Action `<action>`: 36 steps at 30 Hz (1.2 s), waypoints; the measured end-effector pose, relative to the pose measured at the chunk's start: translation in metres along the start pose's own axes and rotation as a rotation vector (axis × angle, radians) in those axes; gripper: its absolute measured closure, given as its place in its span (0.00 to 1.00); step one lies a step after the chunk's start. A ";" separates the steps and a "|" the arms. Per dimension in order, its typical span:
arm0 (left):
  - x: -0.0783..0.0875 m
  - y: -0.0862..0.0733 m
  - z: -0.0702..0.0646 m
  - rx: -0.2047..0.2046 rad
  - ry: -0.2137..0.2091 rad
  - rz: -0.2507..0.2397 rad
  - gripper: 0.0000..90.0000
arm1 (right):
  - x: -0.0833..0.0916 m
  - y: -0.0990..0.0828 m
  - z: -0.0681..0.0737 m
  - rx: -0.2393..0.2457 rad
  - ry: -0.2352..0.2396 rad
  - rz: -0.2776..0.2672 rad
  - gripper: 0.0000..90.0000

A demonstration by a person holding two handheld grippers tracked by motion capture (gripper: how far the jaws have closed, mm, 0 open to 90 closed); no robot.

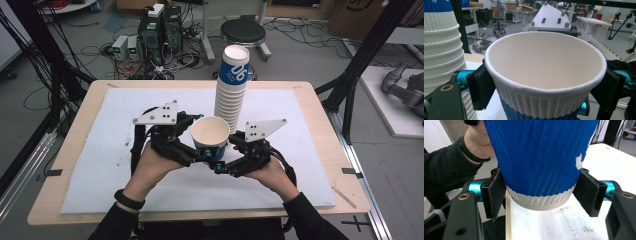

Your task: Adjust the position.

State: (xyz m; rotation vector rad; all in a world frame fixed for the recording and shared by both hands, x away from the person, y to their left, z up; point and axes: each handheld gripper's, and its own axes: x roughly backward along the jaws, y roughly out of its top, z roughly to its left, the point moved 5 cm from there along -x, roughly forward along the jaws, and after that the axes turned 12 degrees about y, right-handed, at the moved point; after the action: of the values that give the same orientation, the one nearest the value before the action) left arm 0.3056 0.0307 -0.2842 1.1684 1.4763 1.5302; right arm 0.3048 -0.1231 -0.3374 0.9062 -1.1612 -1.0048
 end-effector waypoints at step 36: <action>0.021 -0.006 0.019 -0.042 0.094 0.057 0.23 | 0.043 -0.003 -0.015 0.010 -0.117 -0.001 0.23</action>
State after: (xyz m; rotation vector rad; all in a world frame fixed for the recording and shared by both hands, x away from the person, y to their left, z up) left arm 0.3150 0.0579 -0.2883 1.1365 1.4762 1.6676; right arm 0.3239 -0.1645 -0.3307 0.8656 -1.2648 -1.0645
